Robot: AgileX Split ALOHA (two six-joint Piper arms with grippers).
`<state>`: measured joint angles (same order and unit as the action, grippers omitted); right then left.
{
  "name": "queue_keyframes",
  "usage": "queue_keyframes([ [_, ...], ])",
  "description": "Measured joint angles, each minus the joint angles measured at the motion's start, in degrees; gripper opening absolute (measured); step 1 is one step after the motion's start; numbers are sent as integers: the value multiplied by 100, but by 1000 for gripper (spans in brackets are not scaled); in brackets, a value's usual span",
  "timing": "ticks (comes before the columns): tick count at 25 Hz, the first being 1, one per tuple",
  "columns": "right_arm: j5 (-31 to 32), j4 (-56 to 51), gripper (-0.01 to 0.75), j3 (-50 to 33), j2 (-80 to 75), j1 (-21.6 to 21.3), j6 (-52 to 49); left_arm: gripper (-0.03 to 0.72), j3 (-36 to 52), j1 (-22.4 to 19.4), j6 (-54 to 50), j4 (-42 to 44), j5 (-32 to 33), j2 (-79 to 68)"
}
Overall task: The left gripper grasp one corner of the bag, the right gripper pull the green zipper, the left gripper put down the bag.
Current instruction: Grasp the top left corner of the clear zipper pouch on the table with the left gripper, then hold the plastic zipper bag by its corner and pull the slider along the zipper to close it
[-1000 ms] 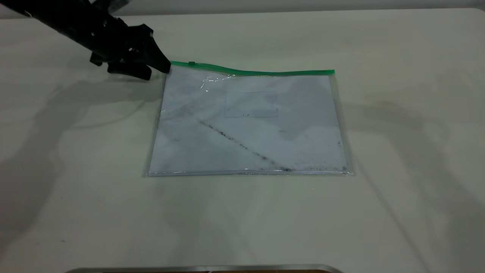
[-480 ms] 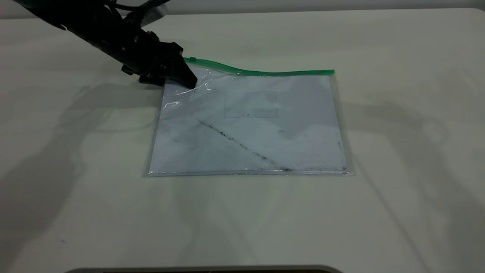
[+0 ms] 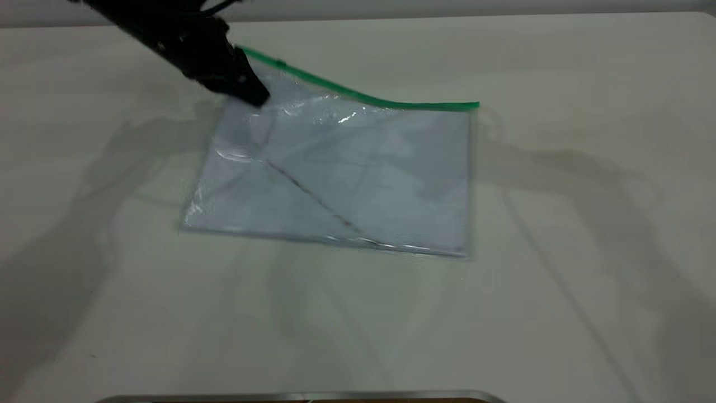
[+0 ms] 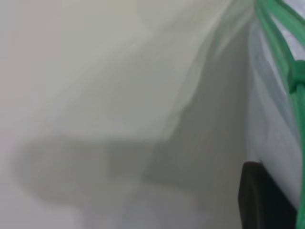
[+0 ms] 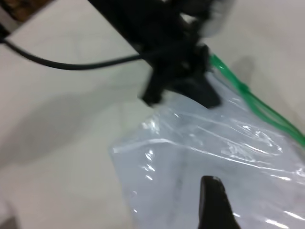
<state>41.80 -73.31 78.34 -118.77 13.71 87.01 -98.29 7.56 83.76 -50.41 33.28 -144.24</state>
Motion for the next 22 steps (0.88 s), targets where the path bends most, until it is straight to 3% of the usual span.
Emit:
queue_keyframes([
  [8,-124,-73,473,806,-949,297,407,59,0,143,3273,-294,414,346],
  [14,-174,-169,471,1332,-1517,752,608,60,0,296,3695,-339,764,359],
  [22,-280,-735,470,1441,-1935,857,918,60,0,303,3725,-326,825,359],
])
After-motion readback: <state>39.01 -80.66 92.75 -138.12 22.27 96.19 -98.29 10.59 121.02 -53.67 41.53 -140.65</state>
